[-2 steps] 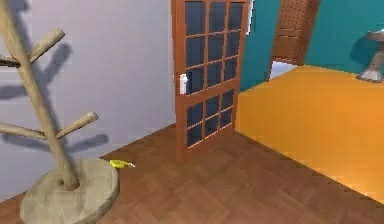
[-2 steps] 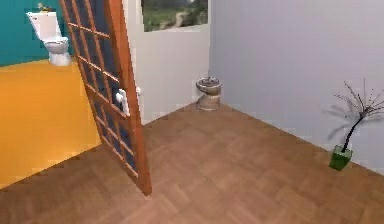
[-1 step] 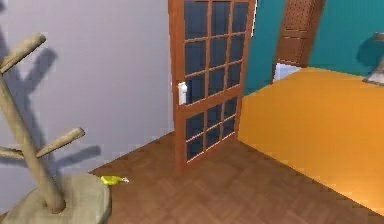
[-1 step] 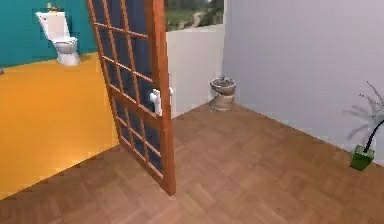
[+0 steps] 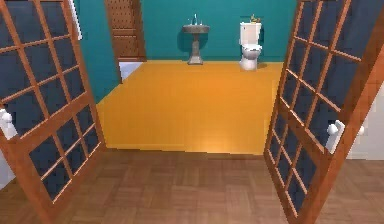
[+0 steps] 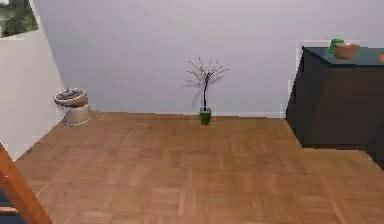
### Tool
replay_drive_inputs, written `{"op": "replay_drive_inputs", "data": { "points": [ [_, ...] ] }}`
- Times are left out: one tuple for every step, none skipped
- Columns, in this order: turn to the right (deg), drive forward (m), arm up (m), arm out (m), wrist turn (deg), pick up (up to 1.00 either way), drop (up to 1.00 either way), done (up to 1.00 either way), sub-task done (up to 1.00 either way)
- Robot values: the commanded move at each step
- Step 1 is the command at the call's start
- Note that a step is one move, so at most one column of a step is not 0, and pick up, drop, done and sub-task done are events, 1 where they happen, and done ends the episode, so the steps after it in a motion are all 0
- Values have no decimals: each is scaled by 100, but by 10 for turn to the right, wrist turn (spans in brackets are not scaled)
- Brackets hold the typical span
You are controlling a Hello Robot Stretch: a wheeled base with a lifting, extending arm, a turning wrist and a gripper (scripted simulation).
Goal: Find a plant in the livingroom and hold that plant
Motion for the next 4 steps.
{"op": "replay_drive_inputs", "data": {
  "points": [
    [0, 70, 0, 0, 0, 0, 0, 0, 0],
    [90, 0, 0, 0, 0, 0, 0, 0, 0],
    [0, 100, 0, 0, 0, 0, 0, 0, 0],
    [60, 0, 0, 0, 0, 0, 0, 0, 0]
  ]
}}
